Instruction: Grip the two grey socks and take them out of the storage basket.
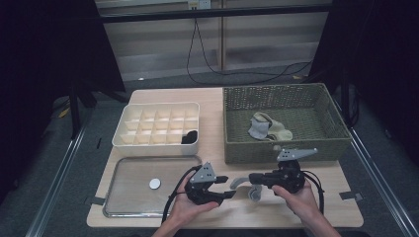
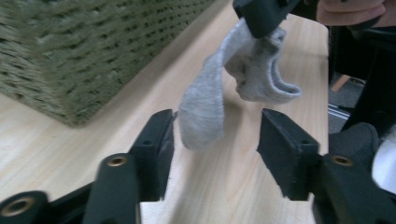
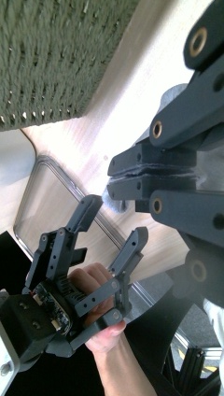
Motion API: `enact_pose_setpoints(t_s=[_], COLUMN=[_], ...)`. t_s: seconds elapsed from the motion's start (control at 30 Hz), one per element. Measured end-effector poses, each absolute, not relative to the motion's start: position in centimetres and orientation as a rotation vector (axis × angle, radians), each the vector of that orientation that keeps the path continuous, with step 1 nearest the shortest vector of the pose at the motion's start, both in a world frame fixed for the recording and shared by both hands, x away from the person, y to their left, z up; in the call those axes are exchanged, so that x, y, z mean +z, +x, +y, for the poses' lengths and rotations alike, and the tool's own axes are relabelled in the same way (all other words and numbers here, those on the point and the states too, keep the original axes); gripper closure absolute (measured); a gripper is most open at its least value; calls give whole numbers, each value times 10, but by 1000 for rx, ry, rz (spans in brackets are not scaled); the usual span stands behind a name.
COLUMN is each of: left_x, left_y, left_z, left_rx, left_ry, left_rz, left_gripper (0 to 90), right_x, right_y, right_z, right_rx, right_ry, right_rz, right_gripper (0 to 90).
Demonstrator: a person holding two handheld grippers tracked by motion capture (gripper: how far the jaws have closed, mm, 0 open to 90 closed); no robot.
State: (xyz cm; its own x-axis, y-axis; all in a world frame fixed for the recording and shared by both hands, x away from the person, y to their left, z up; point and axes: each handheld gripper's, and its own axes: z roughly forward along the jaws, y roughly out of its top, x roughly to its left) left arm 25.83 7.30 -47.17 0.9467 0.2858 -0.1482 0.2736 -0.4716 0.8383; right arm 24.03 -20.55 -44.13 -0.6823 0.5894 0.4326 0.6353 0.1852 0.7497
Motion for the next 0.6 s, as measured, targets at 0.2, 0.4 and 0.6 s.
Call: enact_pose_setpoints(t_s=[0.2,0.4,0.6], left_x=[-479,-479,-477], left_y=[257,259,259], left_z=[66,68,71], left_rx=[26,60,94], left_ry=[2115,2131,2152], left_rz=[401,420,422], left_gripper=[570,813,866], right_x=[-443,-446,-453], right_y=[241,240,241], right_z=[-205,-205,-205], right_rx=[-1545,-1523,-1468], right_ry=[-1222,-1204,-1217], right_rz=[-2367,-2385,-2435], right_gripper=[879,877,876])
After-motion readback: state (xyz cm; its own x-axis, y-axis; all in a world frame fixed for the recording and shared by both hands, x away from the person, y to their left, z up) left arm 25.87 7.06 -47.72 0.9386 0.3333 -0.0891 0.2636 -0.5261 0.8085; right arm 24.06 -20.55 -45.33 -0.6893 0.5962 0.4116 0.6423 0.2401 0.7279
